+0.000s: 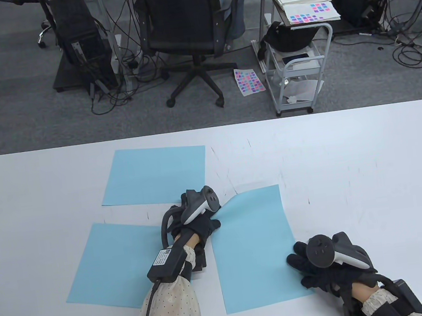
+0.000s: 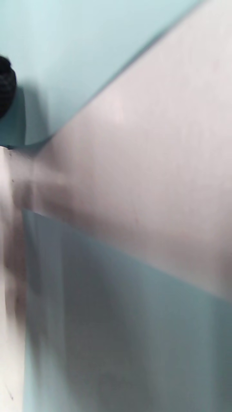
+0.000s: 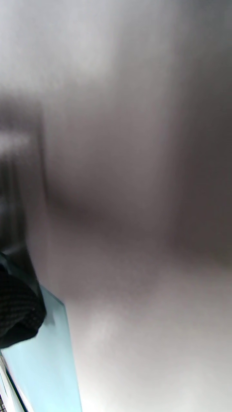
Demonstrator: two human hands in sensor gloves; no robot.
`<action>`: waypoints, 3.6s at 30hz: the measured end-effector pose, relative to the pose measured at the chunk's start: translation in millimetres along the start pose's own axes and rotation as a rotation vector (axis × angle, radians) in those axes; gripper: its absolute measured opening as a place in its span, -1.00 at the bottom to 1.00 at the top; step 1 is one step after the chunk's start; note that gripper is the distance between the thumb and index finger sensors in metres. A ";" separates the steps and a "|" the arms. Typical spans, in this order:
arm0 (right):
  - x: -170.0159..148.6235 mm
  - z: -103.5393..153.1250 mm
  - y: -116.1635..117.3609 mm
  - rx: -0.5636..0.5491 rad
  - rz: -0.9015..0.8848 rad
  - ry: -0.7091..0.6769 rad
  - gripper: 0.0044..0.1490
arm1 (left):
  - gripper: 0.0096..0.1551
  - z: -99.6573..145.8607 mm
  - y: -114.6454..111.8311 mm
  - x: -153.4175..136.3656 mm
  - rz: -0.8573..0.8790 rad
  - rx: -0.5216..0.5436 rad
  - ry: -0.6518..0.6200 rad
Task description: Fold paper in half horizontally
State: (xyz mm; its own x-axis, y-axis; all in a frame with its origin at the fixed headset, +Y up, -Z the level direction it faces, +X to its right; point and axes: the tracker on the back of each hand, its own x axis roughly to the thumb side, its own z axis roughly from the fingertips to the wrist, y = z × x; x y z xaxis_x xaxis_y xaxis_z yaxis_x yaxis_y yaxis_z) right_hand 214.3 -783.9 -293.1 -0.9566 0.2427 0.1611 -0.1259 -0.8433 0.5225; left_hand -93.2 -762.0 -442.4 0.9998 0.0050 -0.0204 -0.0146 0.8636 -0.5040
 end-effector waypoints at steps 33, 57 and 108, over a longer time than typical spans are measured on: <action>5.2 -3.4 2.2 0.000 0.009 0.024 -0.14 | -0.52 47.1 36.1 -2.5 0.345 0.161 -0.167; 3.9 -6.7 1.9 0.002 -0.040 0.048 -0.14 | -0.52 95.7 -16.5 -10.3 0.095 0.137 -0.286; 3.5 -6.6 2.4 0.008 -0.053 0.061 -0.15 | -0.11 105.7 -77.8 1.3 -0.295 0.017 -0.320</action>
State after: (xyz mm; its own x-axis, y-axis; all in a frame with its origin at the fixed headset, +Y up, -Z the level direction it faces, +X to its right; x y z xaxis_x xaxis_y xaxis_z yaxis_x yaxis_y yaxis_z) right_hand 209.0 -788.3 -296.8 -0.9630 0.2568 0.0820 -0.1748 -0.8264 0.5353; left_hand -89.2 -775.9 -311.9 0.9154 -0.0893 0.3925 0.2699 0.8596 -0.4339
